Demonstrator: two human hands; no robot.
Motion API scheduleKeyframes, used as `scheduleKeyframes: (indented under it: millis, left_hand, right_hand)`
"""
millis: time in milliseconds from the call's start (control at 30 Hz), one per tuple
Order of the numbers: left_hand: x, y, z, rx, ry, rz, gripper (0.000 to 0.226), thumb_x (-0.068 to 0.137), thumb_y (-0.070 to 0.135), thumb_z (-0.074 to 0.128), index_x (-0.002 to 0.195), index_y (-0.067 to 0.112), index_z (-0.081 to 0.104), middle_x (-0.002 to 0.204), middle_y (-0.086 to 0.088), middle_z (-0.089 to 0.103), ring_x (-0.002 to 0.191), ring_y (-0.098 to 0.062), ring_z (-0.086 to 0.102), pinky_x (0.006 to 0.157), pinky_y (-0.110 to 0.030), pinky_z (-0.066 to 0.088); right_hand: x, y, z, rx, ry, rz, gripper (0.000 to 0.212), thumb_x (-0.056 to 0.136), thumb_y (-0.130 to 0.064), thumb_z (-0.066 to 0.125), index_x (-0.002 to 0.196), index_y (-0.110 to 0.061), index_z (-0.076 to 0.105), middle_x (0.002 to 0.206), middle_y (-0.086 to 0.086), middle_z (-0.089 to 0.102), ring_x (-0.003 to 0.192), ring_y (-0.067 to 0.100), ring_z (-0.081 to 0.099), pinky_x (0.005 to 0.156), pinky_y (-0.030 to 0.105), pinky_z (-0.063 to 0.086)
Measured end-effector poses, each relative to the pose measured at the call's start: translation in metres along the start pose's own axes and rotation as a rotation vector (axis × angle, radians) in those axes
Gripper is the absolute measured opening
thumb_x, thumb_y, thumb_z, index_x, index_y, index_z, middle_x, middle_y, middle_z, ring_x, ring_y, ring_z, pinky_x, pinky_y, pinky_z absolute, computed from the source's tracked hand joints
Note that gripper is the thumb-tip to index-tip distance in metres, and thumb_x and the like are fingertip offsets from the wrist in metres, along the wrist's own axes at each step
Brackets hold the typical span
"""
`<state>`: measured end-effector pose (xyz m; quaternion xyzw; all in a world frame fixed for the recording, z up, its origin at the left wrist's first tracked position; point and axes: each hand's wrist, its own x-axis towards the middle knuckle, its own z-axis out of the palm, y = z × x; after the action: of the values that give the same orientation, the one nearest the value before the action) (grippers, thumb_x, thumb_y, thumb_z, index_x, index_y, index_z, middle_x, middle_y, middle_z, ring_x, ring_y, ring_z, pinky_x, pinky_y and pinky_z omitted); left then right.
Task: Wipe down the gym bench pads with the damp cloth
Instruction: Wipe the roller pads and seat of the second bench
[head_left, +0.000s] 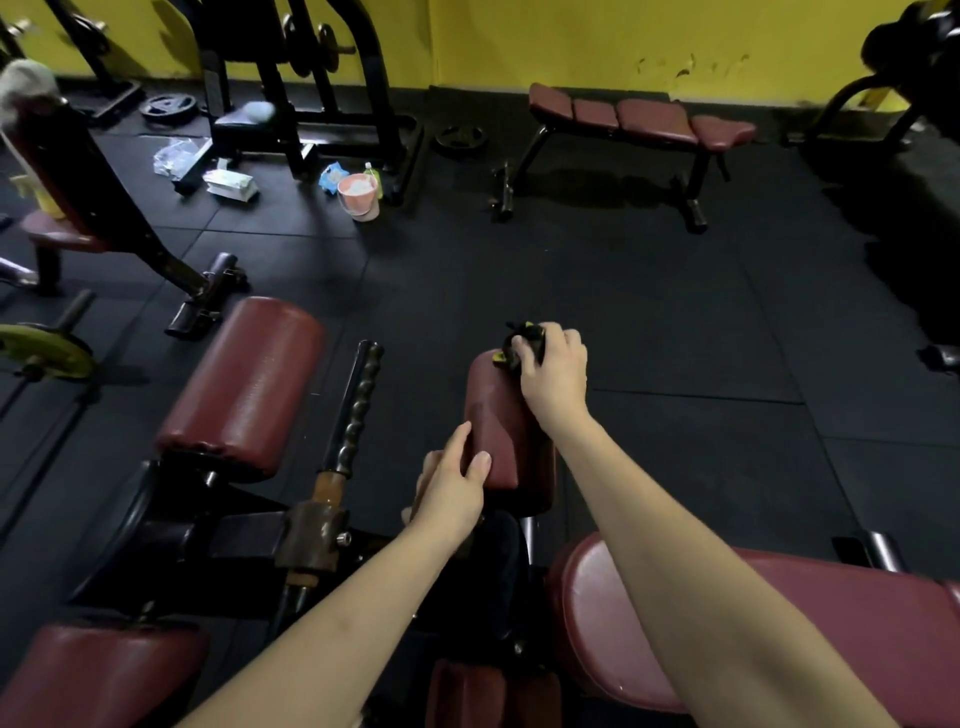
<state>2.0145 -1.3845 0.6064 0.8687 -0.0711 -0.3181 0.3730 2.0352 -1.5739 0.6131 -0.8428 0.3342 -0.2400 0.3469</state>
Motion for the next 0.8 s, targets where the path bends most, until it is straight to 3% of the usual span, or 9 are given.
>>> scheduleKeyframes:
  millis: [100,200,300,500,600,800]
  left_hand:
    - [-0.006,0.004,-0.004,0.104,0.056,0.044,0.049,0.108,0.046,0.041,0.155,0.049,0.03,0.157,0.01,0.032,0.143,-0.02,0.034,0.117,-0.051,0.023]
    - [-0.019,0.008,-0.002,0.183,0.198,0.251,0.045,0.107,0.035,0.047,0.151,0.043,0.043,0.149,0.015,0.04,0.138,-0.014,0.038,0.103,-0.041,0.029]
    - [-0.024,0.004,0.006,0.196,0.19,0.295,0.047,0.107,0.033,0.047,0.152,0.045,0.042,0.154,0.021,0.037,0.141,-0.009,0.035,0.107,-0.04,0.03]
    - [-0.017,-0.003,0.006,0.14,0.148,0.239,0.045,0.109,0.036,0.042,0.153,0.047,0.039,0.154,0.026,0.034,0.143,-0.004,0.032,0.11,-0.036,0.025]
    - [-0.013,-0.003,0.0,0.144,0.118,0.223,0.045,0.109,0.035,0.043,0.152,0.046,0.04,0.153,0.026,0.037,0.141,-0.005,0.037,0.113,-0.04,0.029]
    - [0.0,-0.011,-0.001,0.062,0.056,0.219,0.049,0.104,0.041,0.049,0.152,0.043,0.042,0.156,0.015,0.04,0.145,-0.017,0.038,0.12,-0.055,0.03]
  right_hand:
    - [-0.032,-0.001,-0.007,0.021,-0.013,-0.044,0.026,0.1,-0.036,0.061,0.118,-0.017,0.061,0.115,0.006,0.052,0.11,0.027,0.049,0.093,0.048,0.047]
    - [-0.093,0.014,-0.025,0.091,-0.009,-0.065,0.018,0.097,-0.026,0.065,0.113,-0.017,0.063,0.109,0.002,0.054,0.106,0.021,0.051,0.095,0.041,0.045]
    - [-0.136,0.021,-0.037,0.108,-0.046,-0.093,0.016,0.097,-0.024,0.066,0.113,-0.022,0.064,0.109,-0.007,0.052,0.107,0.012,0.051,0.096,0.031,0.045]
    - [-0.031,0.008,-0.009,0.065,-0.008,-0.036,0.025,0.1,-0.034,0.061,0.117,-0.017,0.062,0.115,0.008,0.054,0.112,0.03,0.052,0.094,0.046,0.047]
    - [-0.012,0.0,-0.004,0.03,-0.017,0.011,0.03,0.101,-0.04,0.058,0.12,-0.017,0.06,0.119,0.007,0.052,0.115,0.029,0.049,0.093,0.051,0.048]
    - [-0.12,0.019,-0.032,0.088,-0.043,-0.068,0.019,0.099,-0.031,0.063,0.115,-0.02,0.063,0.11,-0.001,0.053,0.107,0.021,0.052,0.095,0.044,0.047]
